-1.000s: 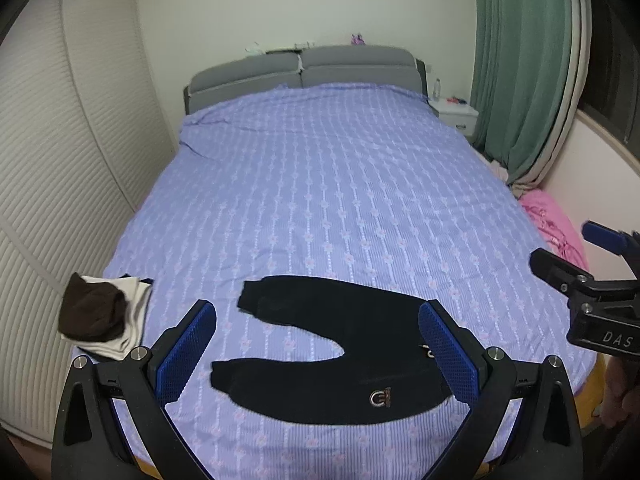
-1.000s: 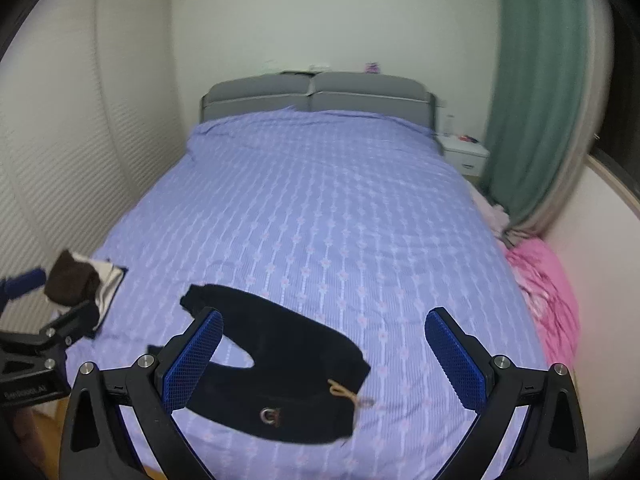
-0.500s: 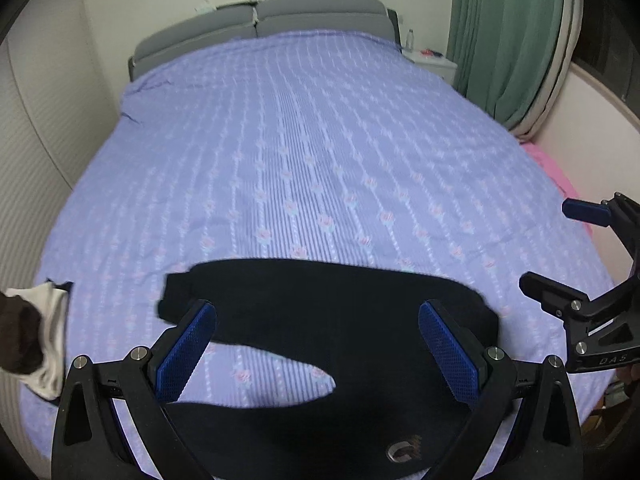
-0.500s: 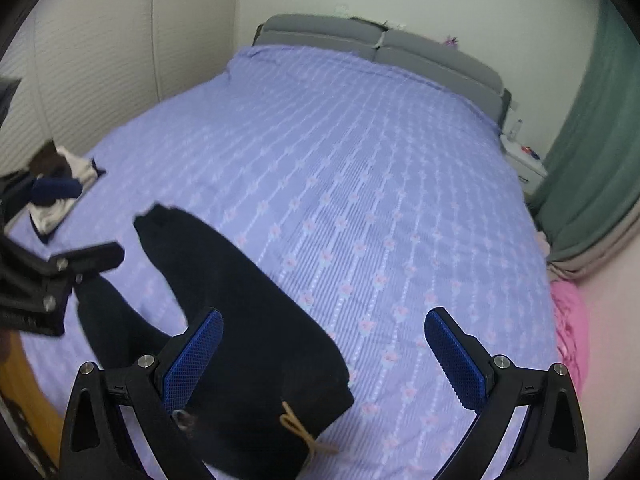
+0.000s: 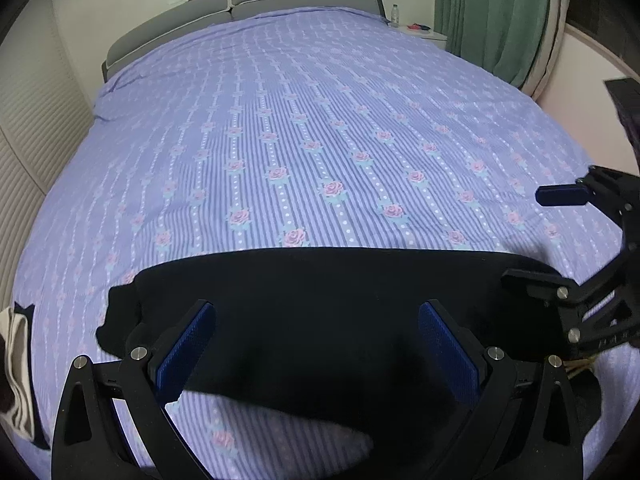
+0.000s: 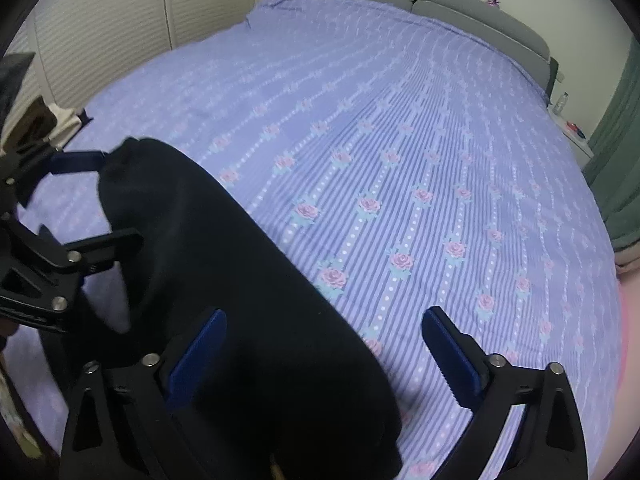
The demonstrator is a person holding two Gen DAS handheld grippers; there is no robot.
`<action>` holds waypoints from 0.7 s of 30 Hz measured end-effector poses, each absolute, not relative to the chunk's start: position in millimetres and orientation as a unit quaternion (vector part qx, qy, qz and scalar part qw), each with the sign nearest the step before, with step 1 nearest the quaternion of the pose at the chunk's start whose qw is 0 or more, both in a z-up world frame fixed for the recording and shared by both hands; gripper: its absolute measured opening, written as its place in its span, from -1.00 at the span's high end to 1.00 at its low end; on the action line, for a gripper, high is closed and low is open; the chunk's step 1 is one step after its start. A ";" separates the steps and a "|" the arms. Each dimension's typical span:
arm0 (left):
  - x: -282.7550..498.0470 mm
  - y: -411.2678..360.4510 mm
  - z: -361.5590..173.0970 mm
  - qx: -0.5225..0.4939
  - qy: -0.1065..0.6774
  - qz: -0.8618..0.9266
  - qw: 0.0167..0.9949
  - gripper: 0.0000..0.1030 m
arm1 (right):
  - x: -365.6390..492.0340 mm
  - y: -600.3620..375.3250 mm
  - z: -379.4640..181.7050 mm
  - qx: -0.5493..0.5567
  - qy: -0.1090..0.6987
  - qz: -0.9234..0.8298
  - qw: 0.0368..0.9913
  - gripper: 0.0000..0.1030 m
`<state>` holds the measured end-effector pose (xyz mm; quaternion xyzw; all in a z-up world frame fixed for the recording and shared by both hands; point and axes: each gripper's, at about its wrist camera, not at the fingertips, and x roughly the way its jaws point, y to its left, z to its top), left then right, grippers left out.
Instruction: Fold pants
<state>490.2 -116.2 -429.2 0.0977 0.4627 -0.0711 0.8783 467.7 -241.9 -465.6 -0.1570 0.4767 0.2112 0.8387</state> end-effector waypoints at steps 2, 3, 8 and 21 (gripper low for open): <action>495.2 -118.1 -434.0 0.100 0.464 -0.074 0.877 -1.00 | 478.4 -245.3 -474.2 -0.154 0.487 0.216 0.832 -0.80; 496.1 -119.1 -435.3 0.100 0.463 -0.077 0.877 -1.00 | 484.1 -246.3 -479.1 -0.152 0.493 0.220 0.828 -0.73; 501.7 -123.0 -444.8 0.101 0.467 -0.086 0.874 -1.00 | 502.0 -256.2 -501.4 -0.126 0.527 0.255 0.801 -0.64; 502.6 -121.7 -446.9 0.103 0.463 -0.083 0.876 -1.00 | 511.6 -239.2 -540.5 -0.120 0.573 0.327 0.742 0.69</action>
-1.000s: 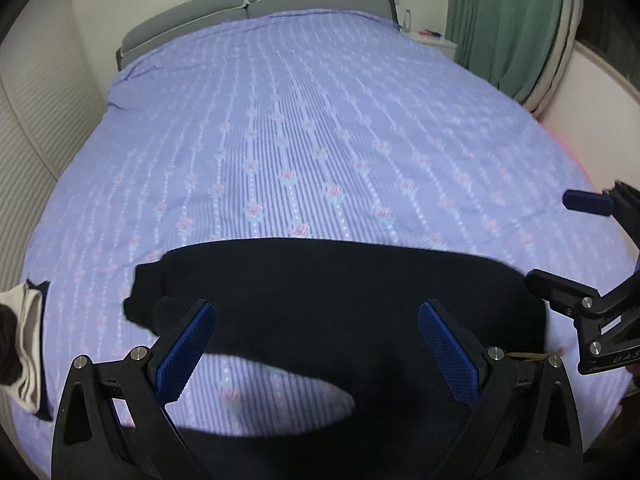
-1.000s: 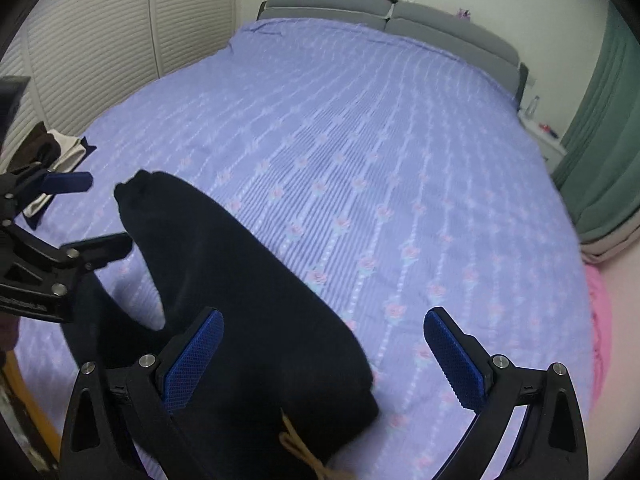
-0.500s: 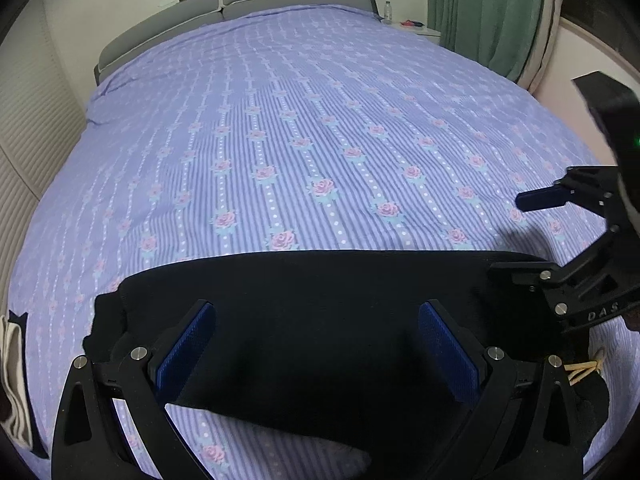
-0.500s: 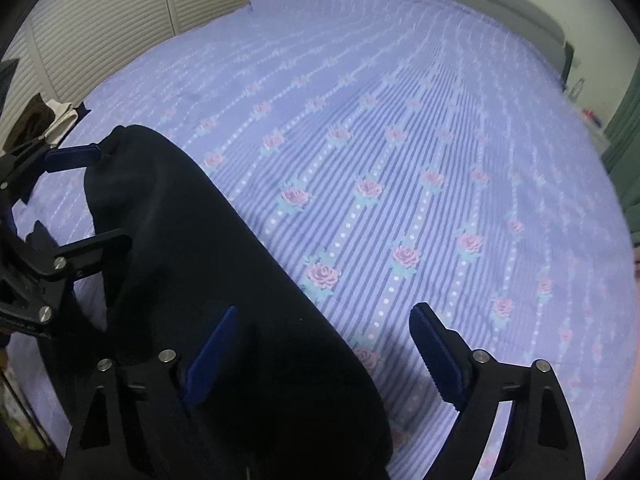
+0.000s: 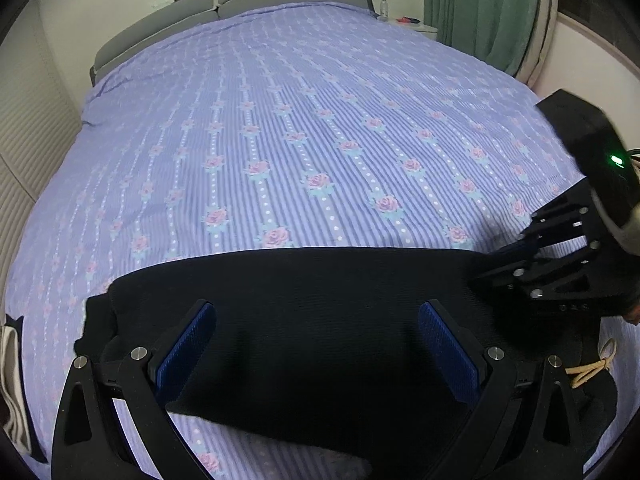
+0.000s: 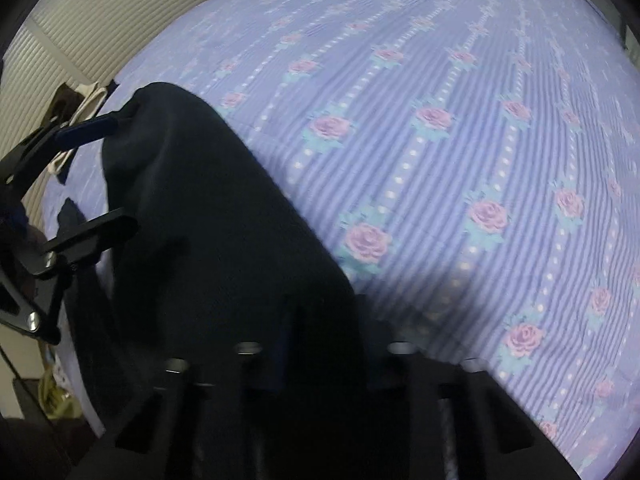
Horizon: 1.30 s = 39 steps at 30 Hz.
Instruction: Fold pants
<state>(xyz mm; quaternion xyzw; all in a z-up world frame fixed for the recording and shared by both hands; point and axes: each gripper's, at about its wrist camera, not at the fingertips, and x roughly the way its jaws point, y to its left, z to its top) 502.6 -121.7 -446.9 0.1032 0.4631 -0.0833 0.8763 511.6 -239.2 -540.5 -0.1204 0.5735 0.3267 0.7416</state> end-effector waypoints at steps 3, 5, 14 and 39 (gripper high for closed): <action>493.4 -114.2 -432.5 0.099 0.456 -0.074 0.881 -1.00 | 496.9 -234.4 -519.0 -0.150 0.545 0.329 0.756 0.75; 483.8 -107.0 -419.2 0.102 0.450 -0.067 0.885 -1.00 | 485.8 -233.7 -500.6 -0.164 0.524 0.332 0.767 0.77; 425.9 -69.7 -370.0 0.123 0.441 -0.041 0.888 -1.00 | 399.1 -215.4 -419.3 -0.281 0.403 0.341 0.801 0.79; 244.3 -43.4 -422.4 0.083 0.474 0.007 0.876 -1.00 | 197.3 -163.6 -504.5 -0.463 0.353 0.356 0.731 0.79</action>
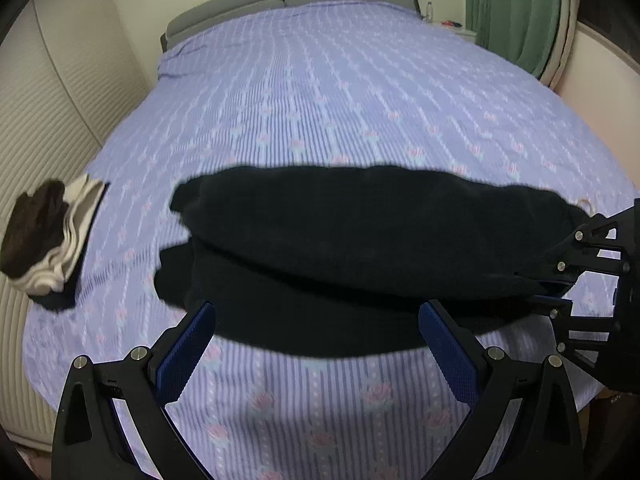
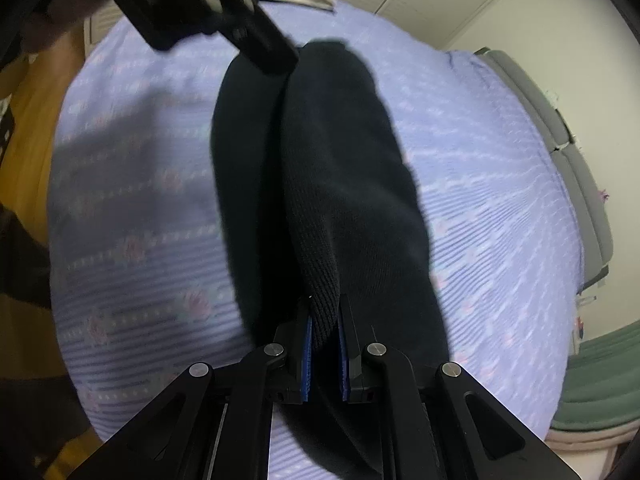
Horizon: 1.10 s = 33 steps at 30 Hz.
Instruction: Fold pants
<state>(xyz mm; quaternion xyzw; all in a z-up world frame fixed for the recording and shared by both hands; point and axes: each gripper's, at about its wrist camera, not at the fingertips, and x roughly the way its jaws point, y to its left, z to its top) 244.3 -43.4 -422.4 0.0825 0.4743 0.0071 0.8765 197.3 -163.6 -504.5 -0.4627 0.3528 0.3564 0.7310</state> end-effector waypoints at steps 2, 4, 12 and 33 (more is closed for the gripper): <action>241.1 -43.2 -429.8 0.078 0.481 0.010 0.873 -1.00 | 196.9 -164.9 -515.7 -0.464 0.359 0.356 0.728 0.79; 238.0 -43.2 -435.3 0.076 0.483 0.011 0.872 -1.00 | 191.5 -165.6 -522.0 -0.472 0.354 0.356 0.725 0.79; 237.5 -51.7 -446.6 0.085 0.478 0.003 0.874 -1.00 | 187.6 -169.3 -550.2 -0.509 0.348 0.357 0.702 0.76; 246.5 76.9 -391.3 0.023 0.441 0.123 0.889 -1.00 | 233.8 -56.4 -441.1 -0.345 0.333 0.323 0.815 0.00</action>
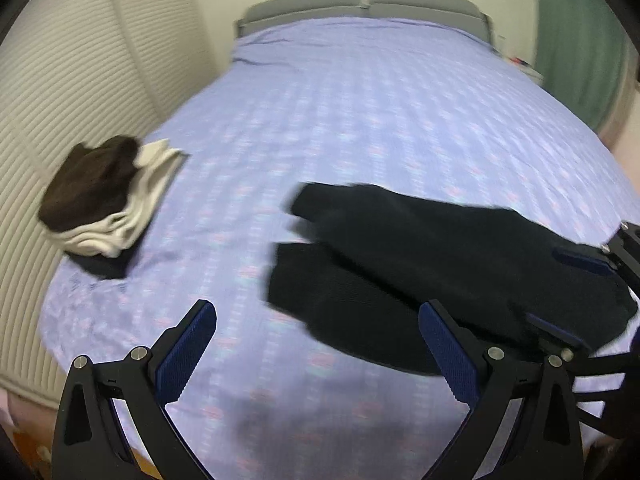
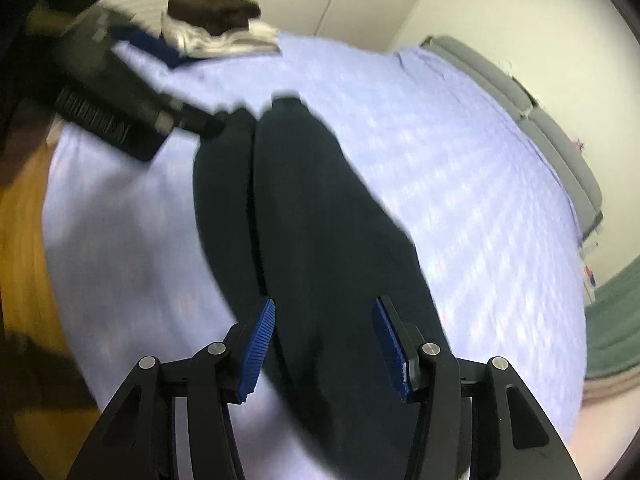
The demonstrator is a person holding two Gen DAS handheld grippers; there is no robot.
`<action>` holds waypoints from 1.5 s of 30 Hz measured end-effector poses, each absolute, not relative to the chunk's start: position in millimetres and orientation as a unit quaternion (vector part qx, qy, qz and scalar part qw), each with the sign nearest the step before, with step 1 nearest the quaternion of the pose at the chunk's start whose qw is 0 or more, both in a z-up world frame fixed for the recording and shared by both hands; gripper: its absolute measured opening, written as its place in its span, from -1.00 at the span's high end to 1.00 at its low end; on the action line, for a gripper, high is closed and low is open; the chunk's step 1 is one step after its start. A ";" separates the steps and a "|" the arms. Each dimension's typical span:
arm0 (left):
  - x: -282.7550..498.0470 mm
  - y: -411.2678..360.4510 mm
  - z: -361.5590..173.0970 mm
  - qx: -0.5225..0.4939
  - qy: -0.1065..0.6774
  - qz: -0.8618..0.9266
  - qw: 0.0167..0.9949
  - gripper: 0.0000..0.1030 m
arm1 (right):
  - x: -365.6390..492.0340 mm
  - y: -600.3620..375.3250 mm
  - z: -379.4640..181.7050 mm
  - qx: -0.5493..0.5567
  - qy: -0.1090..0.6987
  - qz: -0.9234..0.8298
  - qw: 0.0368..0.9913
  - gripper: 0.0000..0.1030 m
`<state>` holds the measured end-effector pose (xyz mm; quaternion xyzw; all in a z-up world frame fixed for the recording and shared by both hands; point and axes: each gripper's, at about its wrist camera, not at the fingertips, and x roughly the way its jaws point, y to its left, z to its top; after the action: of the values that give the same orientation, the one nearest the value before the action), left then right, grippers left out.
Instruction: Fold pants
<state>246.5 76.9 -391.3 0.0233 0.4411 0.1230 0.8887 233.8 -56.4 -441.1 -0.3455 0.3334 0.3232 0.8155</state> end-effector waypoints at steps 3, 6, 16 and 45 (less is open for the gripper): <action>250.9 114.4 -389.9 0.013 0.431 0.159 0.888 -1.00 | 259.8 3.5 -438.0 -0.337 0.309 0.329 0.826 0.01; 255.2 154.4 -393.2 -0.005 0.425 0.191 0.885 -1.00 | 284.1 62.9 -443.2 -0.335 0.302 0.326 0.831 0.01; 299.4 198.6 -419.1 -0.073 0.451 0.087 0.885 -1.00 | 280.8 90.5 -468.0 -0.321 0.351 0.283 0.833 0.11; 376.3 154.2 -451.8 -0.185 0.509 -0.039 0.840 0.58 | 294.8 -34.3 -449.6 -0.152 0.422 0.067 0.891 0.10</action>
<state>376.3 154.2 -451.8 -0.1851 0.5088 -0.0395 0.8398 294.8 -34.3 -449.6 -0.1515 0.4224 0.0672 0.8911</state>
